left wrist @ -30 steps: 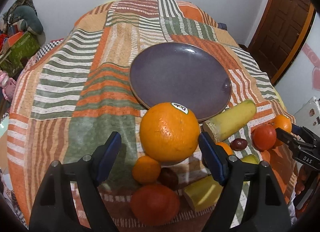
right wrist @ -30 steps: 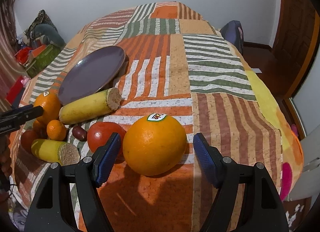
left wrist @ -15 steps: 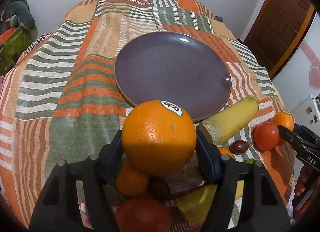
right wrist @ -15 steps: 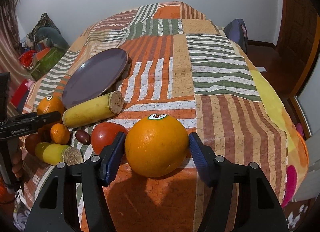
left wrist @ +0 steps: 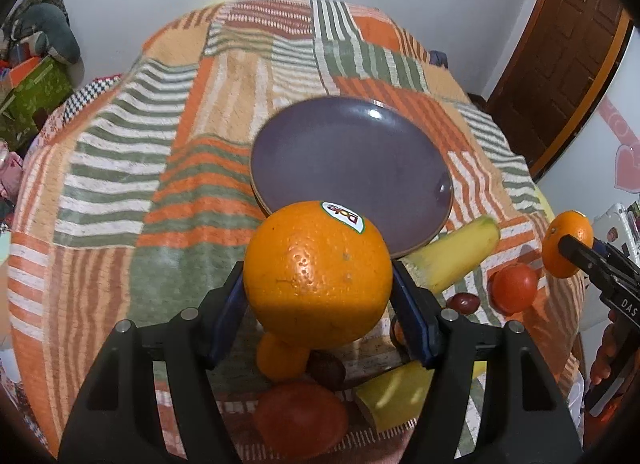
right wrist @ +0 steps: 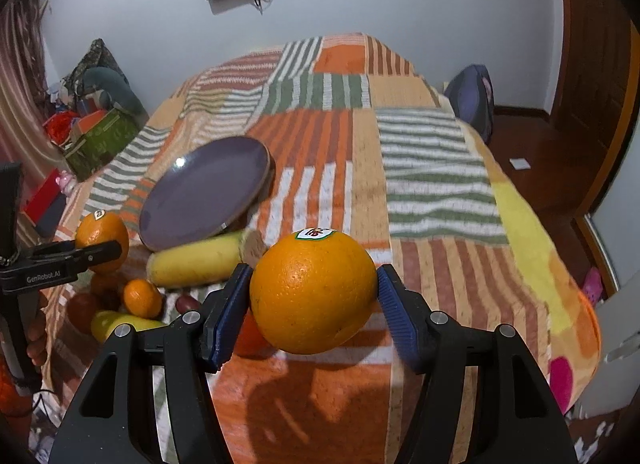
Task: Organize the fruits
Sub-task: 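Close the left tool on a large orange while the right tool grasps another, then lift the left tool's orange over the purple plate while the right tool carries its orange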
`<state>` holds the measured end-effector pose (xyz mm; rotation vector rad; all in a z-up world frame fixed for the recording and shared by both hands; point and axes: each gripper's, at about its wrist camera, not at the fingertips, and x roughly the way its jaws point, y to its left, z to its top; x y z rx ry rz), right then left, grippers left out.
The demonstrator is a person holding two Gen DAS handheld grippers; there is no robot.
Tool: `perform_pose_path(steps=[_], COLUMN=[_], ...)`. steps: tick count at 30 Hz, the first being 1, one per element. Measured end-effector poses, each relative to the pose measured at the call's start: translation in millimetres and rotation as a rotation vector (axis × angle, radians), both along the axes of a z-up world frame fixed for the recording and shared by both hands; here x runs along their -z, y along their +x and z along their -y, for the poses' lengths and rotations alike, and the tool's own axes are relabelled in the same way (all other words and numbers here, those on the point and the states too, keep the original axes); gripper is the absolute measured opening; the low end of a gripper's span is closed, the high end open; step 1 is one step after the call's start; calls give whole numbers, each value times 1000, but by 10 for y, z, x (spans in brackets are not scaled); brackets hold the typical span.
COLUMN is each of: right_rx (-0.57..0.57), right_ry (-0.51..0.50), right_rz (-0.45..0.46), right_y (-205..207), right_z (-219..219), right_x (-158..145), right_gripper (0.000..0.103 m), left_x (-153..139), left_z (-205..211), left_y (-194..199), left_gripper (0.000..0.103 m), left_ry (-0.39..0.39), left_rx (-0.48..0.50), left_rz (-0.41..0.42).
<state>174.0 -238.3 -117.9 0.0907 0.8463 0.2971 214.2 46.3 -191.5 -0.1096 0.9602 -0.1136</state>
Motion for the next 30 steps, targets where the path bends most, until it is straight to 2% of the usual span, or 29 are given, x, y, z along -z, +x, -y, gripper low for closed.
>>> perform_pose_path(steps=[10, 20, 30], right_rx=[-56, -146, -217], right_ry=[13, 3, 2], right_rz=[140, 271, 282], right_y=[113, 263, 575], right_z=[-281, -646, -974], right_x=[-400, -710, -687], right_gripper=[60, 60, 60], left_x=[-414, -797, -980], left_z=[-144, -292, -303], left_y=[-90, -11, 233], left_gripper=[68, 68, 68], left_ry=[20, 52, 68], left_rx=[-32, -67, -56], left_rz=[100, 197, 251])
